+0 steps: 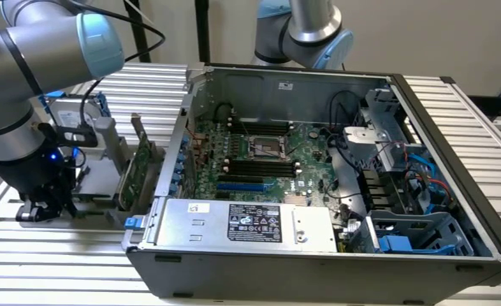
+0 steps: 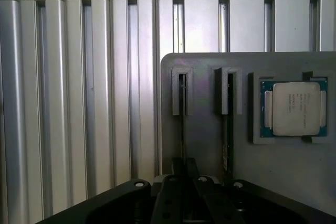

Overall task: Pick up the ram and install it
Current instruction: 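Pick up the ram and move it above insertion slot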

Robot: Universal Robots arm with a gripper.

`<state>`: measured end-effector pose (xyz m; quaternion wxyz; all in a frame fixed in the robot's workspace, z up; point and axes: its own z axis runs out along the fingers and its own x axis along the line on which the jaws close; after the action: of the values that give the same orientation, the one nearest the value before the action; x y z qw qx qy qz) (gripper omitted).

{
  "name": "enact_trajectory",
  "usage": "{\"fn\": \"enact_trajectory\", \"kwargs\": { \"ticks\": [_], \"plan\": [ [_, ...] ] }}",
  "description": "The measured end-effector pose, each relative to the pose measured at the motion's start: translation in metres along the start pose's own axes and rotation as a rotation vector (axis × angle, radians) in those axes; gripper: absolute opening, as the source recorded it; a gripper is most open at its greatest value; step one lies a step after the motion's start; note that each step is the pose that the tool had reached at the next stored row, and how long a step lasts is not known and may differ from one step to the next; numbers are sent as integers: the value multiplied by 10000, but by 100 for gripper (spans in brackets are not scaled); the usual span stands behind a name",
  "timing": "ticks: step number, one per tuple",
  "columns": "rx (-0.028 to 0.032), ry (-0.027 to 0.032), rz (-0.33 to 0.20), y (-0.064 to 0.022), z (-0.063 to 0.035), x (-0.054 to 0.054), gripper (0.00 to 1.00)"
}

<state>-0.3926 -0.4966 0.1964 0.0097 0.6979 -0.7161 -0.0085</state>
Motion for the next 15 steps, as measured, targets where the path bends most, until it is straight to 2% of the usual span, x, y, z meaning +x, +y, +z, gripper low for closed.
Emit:
{"fn": "enact_trajectory", "kwargs": {
  "ticks": [8,15],
  "plan": [
    [-1,1,0,3,-127,0,0],
    [-1,1,-2,9,-361,0,0]
  ]
}}
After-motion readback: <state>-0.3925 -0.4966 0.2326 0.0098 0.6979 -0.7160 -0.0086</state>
